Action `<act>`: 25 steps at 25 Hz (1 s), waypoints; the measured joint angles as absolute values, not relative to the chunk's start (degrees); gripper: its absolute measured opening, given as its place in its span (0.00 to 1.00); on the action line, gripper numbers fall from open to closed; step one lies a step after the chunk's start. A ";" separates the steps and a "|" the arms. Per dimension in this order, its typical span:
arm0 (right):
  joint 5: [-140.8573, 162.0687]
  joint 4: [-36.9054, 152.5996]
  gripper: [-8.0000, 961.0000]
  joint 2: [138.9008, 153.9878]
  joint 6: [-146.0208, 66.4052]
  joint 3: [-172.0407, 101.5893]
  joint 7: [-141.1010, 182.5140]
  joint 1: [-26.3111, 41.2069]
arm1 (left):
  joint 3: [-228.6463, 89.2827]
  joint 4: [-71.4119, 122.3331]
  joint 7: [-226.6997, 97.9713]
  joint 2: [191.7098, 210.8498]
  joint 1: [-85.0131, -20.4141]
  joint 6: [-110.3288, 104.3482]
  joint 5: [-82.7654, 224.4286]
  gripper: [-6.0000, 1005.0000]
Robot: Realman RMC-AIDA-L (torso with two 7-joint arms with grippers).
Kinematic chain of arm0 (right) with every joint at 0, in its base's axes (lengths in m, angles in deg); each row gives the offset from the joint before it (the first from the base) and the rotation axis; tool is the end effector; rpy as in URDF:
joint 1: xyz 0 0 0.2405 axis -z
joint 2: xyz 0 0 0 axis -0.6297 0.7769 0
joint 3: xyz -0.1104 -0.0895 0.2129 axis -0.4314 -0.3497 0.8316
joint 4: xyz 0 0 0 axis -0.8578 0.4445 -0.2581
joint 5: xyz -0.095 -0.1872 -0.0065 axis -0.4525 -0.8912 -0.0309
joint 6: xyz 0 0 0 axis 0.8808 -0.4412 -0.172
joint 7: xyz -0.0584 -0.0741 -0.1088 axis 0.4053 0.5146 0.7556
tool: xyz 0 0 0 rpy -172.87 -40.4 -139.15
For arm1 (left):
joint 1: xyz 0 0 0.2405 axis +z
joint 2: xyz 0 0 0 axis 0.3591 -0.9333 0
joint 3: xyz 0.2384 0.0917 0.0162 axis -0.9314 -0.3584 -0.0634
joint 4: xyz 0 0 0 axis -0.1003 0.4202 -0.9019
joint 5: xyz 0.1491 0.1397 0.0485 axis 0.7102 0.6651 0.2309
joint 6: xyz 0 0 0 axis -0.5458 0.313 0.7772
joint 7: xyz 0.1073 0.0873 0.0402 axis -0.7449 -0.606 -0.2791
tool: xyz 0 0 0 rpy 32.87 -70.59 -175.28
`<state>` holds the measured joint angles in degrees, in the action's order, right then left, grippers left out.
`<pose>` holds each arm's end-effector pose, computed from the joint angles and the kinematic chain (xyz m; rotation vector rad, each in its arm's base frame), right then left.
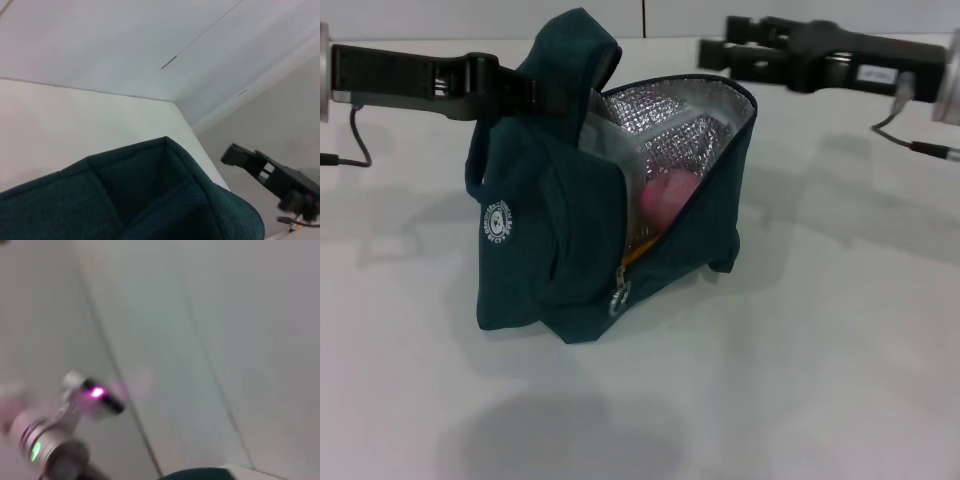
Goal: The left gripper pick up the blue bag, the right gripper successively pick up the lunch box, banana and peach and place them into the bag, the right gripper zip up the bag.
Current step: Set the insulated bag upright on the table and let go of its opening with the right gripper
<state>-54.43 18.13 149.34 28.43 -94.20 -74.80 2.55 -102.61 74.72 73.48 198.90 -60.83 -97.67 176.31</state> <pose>0.1496 0.3900 0.0135 -2.6444 0.7090 1.1006 -0.1958 0.3697 0.0803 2.6362 1.5591 0.6968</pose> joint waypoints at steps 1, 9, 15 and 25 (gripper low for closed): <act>-53.73 18.27 0.72 149.33 28.40 -93.77 -77.46 3.27 | -102.62 74.64 73.48 198.89 -60.85 -97.68 176.27 0.04; -45.88 29.68 0.88 148.96 32.53 -90.72 -91.02 9.32 | -102.75 74.64 73.48 198.92 -60.86 -97.69 175.73 0.04; -45.01 41.06 0.85 149.26 31.56 -91.36 -91.61 6.53 | -102.97 74.66 73.40 199.15 -60.86 -97.79 175.56 0.04; -45.28 44.29 0.80 149.76 25.07 -94.71 -90.80 2.44 | -103.07 74.67 72.97 199.43 -60.95 -97.85 175.55 0.04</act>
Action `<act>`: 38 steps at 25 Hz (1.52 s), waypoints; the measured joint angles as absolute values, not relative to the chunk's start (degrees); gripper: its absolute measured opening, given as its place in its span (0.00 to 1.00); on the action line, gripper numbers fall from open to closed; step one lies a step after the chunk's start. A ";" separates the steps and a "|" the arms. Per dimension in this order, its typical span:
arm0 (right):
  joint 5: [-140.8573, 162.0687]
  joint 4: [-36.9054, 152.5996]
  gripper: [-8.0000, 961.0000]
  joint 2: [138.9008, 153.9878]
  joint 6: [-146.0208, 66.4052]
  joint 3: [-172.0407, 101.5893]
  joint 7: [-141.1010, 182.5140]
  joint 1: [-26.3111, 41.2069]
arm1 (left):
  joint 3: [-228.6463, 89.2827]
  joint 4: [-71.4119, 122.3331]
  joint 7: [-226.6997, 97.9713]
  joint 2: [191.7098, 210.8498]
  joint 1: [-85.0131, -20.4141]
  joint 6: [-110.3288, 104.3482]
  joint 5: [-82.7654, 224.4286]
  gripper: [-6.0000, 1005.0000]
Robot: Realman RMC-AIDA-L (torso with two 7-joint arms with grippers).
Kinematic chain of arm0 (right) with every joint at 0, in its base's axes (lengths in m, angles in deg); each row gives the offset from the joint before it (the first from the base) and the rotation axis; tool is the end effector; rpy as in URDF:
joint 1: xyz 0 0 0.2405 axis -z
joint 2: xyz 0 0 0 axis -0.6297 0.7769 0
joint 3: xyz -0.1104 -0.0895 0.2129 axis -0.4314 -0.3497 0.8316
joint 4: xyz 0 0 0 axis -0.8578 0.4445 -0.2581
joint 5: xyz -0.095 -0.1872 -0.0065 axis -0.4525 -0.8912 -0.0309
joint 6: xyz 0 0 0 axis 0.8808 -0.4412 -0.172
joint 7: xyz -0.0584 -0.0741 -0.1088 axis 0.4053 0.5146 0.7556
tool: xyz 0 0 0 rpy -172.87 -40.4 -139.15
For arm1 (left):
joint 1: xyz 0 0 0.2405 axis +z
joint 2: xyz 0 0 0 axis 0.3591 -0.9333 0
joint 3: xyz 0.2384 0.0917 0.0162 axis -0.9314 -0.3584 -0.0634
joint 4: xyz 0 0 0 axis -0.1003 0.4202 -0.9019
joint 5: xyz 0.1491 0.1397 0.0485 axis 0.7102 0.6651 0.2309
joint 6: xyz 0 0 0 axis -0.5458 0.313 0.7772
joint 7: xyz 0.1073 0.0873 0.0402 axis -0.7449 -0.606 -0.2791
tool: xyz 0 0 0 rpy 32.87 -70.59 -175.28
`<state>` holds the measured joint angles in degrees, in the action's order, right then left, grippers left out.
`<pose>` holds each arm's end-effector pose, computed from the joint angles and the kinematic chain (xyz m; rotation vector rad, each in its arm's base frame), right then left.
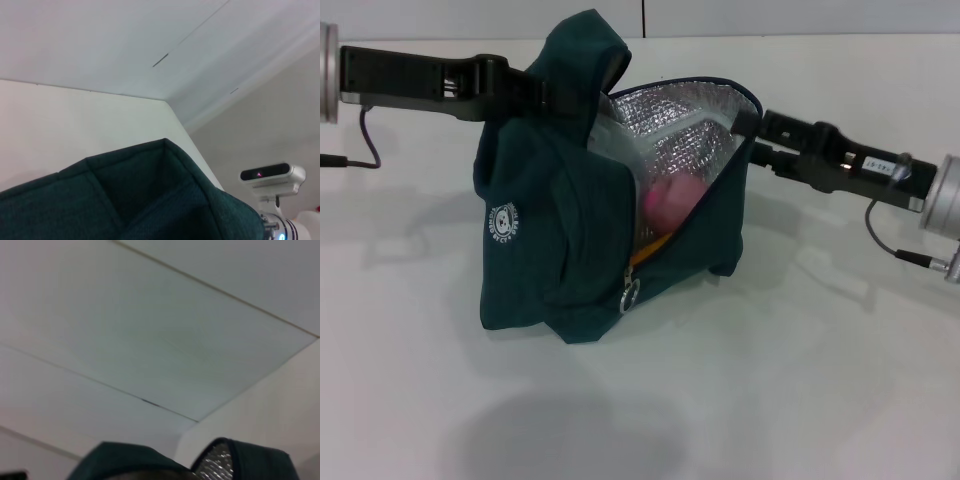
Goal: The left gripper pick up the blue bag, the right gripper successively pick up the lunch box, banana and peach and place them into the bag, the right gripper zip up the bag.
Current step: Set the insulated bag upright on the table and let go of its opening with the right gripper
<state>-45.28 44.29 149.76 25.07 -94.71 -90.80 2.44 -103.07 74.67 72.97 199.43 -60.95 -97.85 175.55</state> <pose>0.2275 0.3673 -0.0372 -2.2163 1.7632 1.2199 -0.1918 0.3687 0.0762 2.6316 1.5293 0.7047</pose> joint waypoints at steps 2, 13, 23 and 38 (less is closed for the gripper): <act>-45.32 44.16 0.79 149.69 23.56 -96.20 -89.87 2.07 | -103.07 74.67 72.94 199.45 -60.94 -97.85 175.55 0.04; -44.73 44.01 0.45 149.69 22.92 -97.15 -86.82 1.81 | -103.86 74.67 72.81 199.72 -61.01 -98.00 175.22 0.04; -43.78 42.82 0.15 149.45 24.69 -96.88 -85.13 2.34 | -104.64 74.67 72.78 199.83 -61.12 -98.03 174.82 0.04; -39.49 35.42 0.04 145.34 46.24 -85.90 -85.90 8.91 | -104.56 65.07 73.09 200.57 -66.49 -97.21 170.24 0.04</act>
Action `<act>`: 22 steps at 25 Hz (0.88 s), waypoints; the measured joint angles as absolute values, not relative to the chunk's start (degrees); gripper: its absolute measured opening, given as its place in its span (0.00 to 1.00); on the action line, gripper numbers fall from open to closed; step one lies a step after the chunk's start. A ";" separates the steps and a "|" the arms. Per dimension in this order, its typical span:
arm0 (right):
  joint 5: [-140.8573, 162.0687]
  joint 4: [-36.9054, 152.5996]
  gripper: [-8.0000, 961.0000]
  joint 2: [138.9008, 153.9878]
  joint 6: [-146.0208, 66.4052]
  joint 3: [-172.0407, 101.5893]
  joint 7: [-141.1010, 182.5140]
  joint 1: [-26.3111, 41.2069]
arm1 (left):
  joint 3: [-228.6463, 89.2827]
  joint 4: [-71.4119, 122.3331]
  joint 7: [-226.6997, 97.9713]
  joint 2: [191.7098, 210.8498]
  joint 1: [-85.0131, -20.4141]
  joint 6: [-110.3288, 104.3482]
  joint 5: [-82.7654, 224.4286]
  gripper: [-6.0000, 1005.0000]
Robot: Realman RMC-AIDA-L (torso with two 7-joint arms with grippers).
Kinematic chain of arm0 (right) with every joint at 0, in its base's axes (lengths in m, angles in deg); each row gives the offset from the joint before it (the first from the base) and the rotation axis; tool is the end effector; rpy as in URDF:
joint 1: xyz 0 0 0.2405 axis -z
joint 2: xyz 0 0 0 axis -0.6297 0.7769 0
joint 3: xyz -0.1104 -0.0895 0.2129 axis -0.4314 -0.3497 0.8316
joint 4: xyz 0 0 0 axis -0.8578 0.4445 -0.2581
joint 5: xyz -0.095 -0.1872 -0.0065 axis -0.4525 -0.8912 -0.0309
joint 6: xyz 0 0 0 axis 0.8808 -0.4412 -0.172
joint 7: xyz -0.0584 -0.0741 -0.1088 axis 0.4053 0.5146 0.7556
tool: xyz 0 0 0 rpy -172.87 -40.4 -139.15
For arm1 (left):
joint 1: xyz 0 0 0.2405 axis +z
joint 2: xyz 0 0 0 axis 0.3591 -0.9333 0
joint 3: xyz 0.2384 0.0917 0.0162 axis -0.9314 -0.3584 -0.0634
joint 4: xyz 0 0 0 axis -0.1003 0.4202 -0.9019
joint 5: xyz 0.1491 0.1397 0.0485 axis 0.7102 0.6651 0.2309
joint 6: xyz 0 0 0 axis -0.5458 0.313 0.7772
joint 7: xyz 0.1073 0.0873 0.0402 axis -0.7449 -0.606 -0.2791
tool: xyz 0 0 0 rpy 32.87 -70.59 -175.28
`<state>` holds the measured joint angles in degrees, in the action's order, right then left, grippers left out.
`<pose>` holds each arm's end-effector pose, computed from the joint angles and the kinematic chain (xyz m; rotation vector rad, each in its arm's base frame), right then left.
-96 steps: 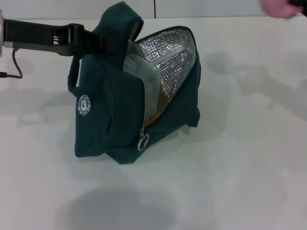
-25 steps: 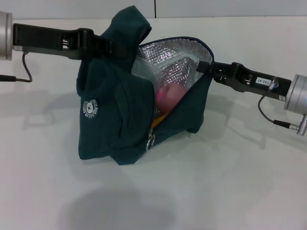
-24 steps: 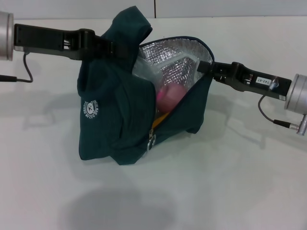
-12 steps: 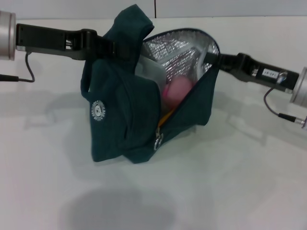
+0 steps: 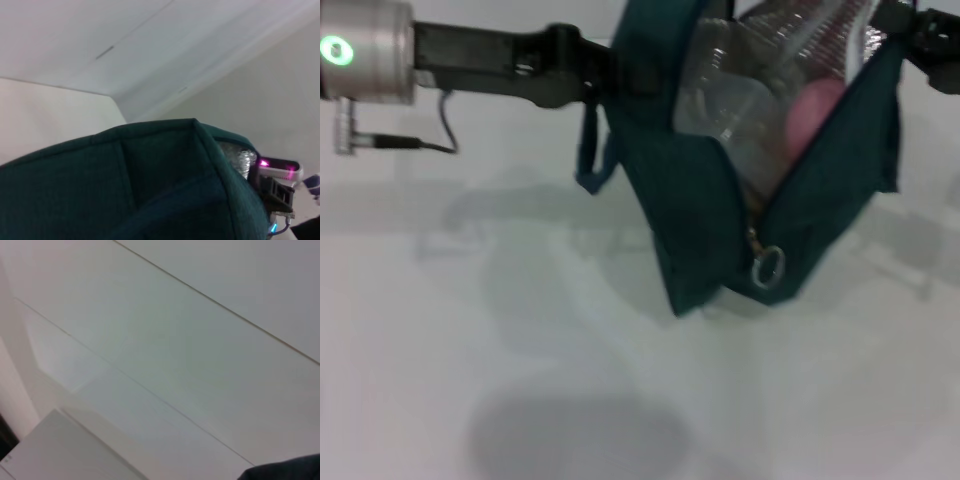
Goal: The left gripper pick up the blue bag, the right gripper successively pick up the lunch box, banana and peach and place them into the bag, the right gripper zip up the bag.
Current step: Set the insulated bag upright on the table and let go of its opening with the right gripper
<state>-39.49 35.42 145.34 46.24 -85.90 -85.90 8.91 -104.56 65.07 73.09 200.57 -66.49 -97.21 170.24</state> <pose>0.2219 0.3474 0.0578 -2.3217 1.3083 1.6589 -0.1570 0.3763 0.0455 2.4535 1.4503 0.7702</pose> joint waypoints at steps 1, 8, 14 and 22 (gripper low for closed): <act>-39.55 35.36 0.04 145.25 46.55 -85.84 -85.87 9.44 | -104.55 63.75 72.28 201.05 -66.80 -96.42 170.23 0.04; -44.90 36.07 0.04 144.99 44.73 -85.84 -84.46 12.44 | -104.70 59.77 67.80 204.67 -65.78 -90.37 170.91 0.04; -46.58 35.73 0.04 145.17 43.07 -85.77 -83.11 13.44 | -104.78 57.98 65.61 205.48 -63.65 -87.84 171.39 0.04; -46.19 35.43 0.04 145.07 44.27 -84.88 -81.39 13.19 | -105.17 57.76 65.13 205.24 -63.03 -88.34 170.96 0.04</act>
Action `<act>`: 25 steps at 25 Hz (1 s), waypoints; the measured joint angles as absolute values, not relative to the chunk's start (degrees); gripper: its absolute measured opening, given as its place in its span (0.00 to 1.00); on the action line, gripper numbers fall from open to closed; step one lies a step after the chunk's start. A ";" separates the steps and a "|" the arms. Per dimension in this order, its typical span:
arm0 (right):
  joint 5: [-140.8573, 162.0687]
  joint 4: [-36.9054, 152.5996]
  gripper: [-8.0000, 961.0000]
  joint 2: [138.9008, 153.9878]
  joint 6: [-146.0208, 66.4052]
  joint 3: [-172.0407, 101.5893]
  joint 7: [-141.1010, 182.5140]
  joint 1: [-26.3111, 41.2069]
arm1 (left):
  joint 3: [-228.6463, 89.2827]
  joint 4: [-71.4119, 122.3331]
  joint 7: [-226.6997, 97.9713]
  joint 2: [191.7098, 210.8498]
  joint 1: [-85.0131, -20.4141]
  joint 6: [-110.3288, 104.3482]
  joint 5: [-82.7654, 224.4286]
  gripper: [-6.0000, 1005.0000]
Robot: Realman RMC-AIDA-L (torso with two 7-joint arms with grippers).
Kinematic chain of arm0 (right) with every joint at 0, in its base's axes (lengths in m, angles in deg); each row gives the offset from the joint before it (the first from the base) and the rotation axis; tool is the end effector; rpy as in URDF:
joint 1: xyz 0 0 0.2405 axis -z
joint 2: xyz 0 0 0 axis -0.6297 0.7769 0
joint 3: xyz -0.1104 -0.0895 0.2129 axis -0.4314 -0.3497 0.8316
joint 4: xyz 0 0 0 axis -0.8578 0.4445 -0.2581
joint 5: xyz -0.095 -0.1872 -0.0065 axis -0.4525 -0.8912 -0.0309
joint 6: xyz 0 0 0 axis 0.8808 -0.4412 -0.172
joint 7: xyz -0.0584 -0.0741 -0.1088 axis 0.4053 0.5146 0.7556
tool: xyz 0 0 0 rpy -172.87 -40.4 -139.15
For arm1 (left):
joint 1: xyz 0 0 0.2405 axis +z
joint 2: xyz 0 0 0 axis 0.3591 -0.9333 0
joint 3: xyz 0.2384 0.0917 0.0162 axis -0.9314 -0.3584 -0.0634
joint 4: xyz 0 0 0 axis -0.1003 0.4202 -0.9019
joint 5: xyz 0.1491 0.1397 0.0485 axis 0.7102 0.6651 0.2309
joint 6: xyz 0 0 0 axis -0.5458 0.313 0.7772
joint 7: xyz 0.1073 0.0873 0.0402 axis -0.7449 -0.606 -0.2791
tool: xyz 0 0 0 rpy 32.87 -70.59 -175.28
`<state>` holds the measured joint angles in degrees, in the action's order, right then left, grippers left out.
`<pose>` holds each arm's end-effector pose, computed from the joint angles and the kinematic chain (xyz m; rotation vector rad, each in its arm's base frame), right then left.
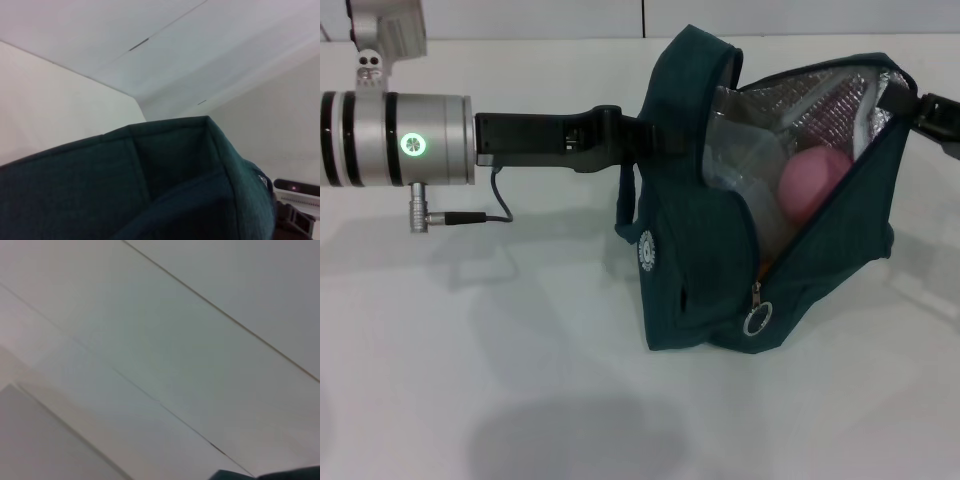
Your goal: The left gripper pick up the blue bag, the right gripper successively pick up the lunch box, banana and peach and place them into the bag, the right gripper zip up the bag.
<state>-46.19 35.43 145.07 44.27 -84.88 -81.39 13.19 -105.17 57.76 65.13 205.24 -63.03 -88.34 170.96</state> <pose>0.2570 0.3283 0.0475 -2.3192 1.3243 1.4600 -0.1854 0.3627 -0.0092 2.4060 1.5721 0.8424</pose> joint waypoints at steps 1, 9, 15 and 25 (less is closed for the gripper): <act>-46.18 35.42 0.04 145.11 44.69 -84.61 -81.02 13.18 | -105.17 57.75 64.98 205.24 -62.99 -88.35 170.70 0.04; -46.16 35.30 0.32 145.02 48.23 -83.50 -79.46 13.50 | -105.04 57.70 64.20 205.19 -62.33 -88.36 168.83 0.04; -46.14 35.30 0.54 144.74 51.19 -82.24 -76.33 15.11 | -104.81 57.70 64.14 205.18 -61.82 -88.33 168.80 0.04; -57.40 35.34 0.83 146.07 63.29 -81.85 -55.00 18.09 | -104.75 57.71 64.13 204.62 -60.10 -87.82 168.77 0.04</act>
